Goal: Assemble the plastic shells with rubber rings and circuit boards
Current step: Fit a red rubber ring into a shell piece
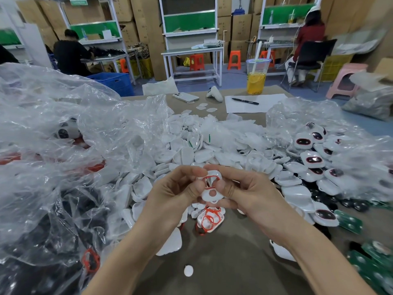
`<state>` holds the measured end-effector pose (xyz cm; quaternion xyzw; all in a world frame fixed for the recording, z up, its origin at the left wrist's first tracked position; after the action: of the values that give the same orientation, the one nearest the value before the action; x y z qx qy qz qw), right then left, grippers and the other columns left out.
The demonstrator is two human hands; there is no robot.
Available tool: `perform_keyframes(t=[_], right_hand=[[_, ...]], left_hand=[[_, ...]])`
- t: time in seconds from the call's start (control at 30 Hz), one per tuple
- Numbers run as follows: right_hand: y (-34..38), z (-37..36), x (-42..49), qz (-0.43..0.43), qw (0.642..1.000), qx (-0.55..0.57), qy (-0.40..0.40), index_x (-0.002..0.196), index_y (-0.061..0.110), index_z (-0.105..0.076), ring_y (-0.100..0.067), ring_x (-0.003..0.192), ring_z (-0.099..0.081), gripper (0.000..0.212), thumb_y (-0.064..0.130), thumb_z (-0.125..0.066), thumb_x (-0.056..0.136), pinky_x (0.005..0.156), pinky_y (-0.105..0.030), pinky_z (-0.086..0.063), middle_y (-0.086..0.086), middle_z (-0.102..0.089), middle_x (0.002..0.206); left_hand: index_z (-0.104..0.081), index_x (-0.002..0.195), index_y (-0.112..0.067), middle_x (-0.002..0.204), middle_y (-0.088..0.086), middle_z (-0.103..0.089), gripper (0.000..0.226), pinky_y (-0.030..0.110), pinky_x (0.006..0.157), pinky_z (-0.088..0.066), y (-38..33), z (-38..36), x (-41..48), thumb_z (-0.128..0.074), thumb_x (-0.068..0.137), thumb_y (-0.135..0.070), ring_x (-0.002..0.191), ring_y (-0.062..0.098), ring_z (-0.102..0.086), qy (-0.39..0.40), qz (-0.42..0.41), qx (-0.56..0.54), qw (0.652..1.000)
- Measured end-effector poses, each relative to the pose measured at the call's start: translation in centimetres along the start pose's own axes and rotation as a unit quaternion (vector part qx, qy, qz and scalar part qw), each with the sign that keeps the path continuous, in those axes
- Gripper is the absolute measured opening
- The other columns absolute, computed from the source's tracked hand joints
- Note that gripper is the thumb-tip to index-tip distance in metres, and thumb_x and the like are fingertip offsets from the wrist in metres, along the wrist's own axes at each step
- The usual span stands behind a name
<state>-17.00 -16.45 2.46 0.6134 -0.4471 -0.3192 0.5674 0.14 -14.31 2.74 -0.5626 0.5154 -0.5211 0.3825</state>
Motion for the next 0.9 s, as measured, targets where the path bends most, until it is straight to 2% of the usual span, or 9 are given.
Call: perform_keyframes(t=[0.2,0.27,0.4,0.5,0.57,0.63,0.67,0.77,0.9], right_hand=[[0.2,-0.2,0.0,-0.004,1.000,-0.029,-0.001,0.125,0.011,-0.068,-0.020,0.107,-0.071,0.032,0.005,-0.061,0.094,0.086,-0.032,-0.060,-0.003,-0.074,0.117],[0.3,-0.2,-0.1,-0.001,0.999,-0.033,-0.002,0.124,0.010,-0.068,-0.023,0.107,-0.071,0.032,0.001,-0.060,0.095,0.088,-0.035,-0.059,-0.008,-0.073,0.117],[0.3,-0.4,-0.2,0.009,1.000,-0.024,0.012,0.126,0.005,-0.066,-0.024,0.105,-0.072,0.032,0.000,-0.057,0.095,0.084,-0.031,-0.060,-0.009,-0.073,0.117],[0.1,-0.5,-0.1,0.008,1.000,-0.017,0.011,0.125,0.006,-0.067,-0.023,0.105,-0.072,0.032,-0.002,-0.057,0.095,0.083,-0.029,-0.059,-0.008,-0.074,0.115],[-0.2,-0.5,0.0,0.008,1.000,-0.027,0.007,0.124,0.009,-0.068,-0.024,0.107,-0.071,0.032,-0.001,-0.058,0.095,0.087,-0.032,-0.059,-0.008,-0.074,0.115],[-0.4,-0.5,0.1,0.010,0.999,-0.035,-0.004,0.122,0.011,-0.069,-0.022,0.107,-0.071,0.031,-0.001,-0.059,0.096,0.087,-0.031,-0.058,-0.005,-0.075,0.113],[-0.5,-0.5,0.1,0.012,0.999,-0.039,-0.009,0.122,0.012,-0.069,-0.021,0.107,-0.071,0.031,-0.001,-0.059,0.096,0.087,-0.031,-0.058,-0.005,-0.075,0.112],[-0.7,-0.6,0.2,0.022,0.997,-0.069,-0.019,0.123,0.014,-0.070,-0.019,0.109,-0.070,0.031,0.002,-0.060,0.096,0.094,-0.036,-0.056,-0.002,-0.075,0.113],[-0.6,-0.9,0.2,0.034,0.995,-0.086,-0.034,0.121,0.021,-0.072,-0.021,0.105,-0.071,0.030,0.010,-0.066,0.093,0.086,-0.030,-0.058,-0.004,-0.075,0.110]], left_hand=[[-0.073,0.098,-0.027,0.097,0.004,-0.076,0.020,0.020,0.075,-0.055,-0.3,0.1,-0.1,-0.072,0.078,-0.024,0.092,0.017,-0.073,0.009,0.018,0.019,1.000],[-0.071,0.100,-0.022,0.094,0.001,-0.077,0.021,0.017,0.072,-0.054,-0.3,0.0,-0.1,-0.071,0.079,-0.022,0.088,0.013,-0.073,0.006,0.013,0.031,0.999],[-0.066,0.103,-0.013,0.086,-0.005,-0.075,0.027,0.013,0.072,-0.052,-0.3,-0.1,-0.2,-0.069,0.078,-0.023,0.084,0.007,-0.072,0.001,-0.005,0.054,0.999],[-0.065,0.101,-0.013,0.079,-0.011,-0.073,0.017,0.011,0.071,-0.051,-0.2,0.0,-0.3,-0.067,0.084,-0.019,0.080,0.002,-0.069,-0.010,-0.015,0.081,0.997],[-0.064,0.100,-0.013,0.076,-0.013,-0.072,0.011,0.009,0.065,-0.049,-0.1,-0.1,-0.2,-0.064,0.091,-0.007,0.074,-0.001,-0.068,-0.016,-0.011,0.096,0.995],[-0.064,0.099,-0.015,0.076,-0.013,-0.072,0.012,0.009,0.057,-0.048,0.0,-0.1,-0.2,-0.064,0.092,-0.005,0.070,-0.002,-0.067,-0.024,-0.004,0.107,0.994],[-0.064,0.099,-0.016,0.077,-0.012,-0.073,0.012,0.009,0.058,-0.048,0.0,-0.1,-0.2,-0.064,0.093,-0.006,0.071,-0.001,-0.067,-0.031,-0.003,0.112,0.993],[-0.065,0.097,-0.023,0.085,-0.004,-0.074,0.018,0.015,0.072,-0.053,0.4,-0.1,-0.2,-0.063,0.096,-0.005,0.083,0.009,-0.071,-0.060,-0.014,0.137,0.989],[-0.066,0.095,-0.038,0.092,-0.001,-0.072,0.033,0.027,0.085,-0.055,0.8,-0.2,-0.2,-0.059,0.099,-0.007,0.092,0.017,-0.069,-0.094,-0.024,0.172,0.980]])
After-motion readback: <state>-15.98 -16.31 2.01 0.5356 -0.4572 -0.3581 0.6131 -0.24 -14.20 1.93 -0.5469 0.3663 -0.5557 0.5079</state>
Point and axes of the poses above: each hand's wrist, its own x-axis towards the middle knuckle, its own z-axis out of the back of the hand, y = z × x, the point moved 2 cm from there along x, towards the middle knuckle
